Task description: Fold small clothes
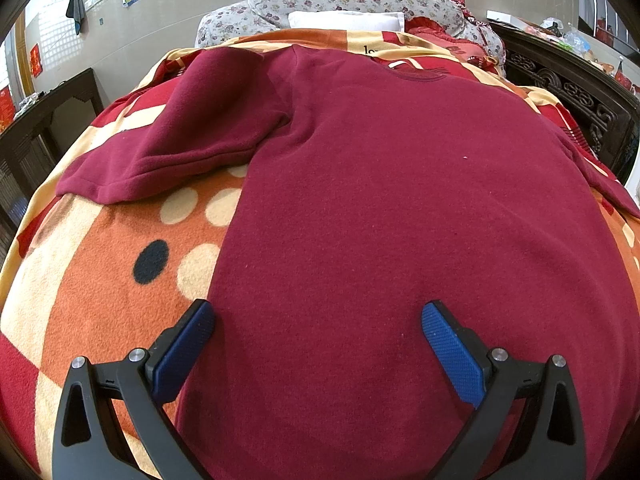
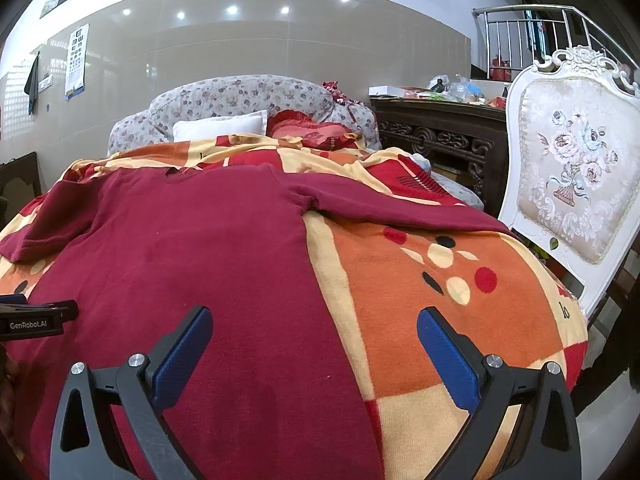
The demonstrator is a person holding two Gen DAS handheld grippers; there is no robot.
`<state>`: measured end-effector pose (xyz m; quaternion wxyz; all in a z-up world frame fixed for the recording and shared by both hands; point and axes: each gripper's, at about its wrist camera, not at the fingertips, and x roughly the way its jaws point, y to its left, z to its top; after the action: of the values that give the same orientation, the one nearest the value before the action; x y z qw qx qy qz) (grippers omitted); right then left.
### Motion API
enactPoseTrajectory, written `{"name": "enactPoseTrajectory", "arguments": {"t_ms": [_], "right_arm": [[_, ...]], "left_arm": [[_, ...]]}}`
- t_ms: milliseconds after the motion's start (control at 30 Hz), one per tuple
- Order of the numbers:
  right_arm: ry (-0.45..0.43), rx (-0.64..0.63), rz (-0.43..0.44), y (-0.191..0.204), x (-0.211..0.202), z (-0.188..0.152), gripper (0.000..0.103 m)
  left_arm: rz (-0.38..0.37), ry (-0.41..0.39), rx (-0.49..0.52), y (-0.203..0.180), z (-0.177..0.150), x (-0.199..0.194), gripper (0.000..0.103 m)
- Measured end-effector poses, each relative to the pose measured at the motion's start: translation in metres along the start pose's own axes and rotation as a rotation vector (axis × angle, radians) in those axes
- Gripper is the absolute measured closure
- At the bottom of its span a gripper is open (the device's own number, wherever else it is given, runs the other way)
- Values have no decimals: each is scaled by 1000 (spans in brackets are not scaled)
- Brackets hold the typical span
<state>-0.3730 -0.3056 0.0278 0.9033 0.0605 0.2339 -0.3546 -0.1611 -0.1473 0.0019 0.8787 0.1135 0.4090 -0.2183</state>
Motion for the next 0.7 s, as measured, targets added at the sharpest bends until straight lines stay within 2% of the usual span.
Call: {"name": "enactPoseTrajectory", "arguments": {"t_ms": [233, 567, 700], "right_arm": [[11, -10, -7, 1, 1, -1, 0], [82, -103, -115, 19, 15, 2, 0], [95, -108, -128, 20, 16, 2, 0]], "left_arm": [[-4, 0, -3, 0, 0, -1, 0], [-2, 1, -2, 0, 0, -2, 0], [1, 0, -1, 1, -1, -3, 0]]}}
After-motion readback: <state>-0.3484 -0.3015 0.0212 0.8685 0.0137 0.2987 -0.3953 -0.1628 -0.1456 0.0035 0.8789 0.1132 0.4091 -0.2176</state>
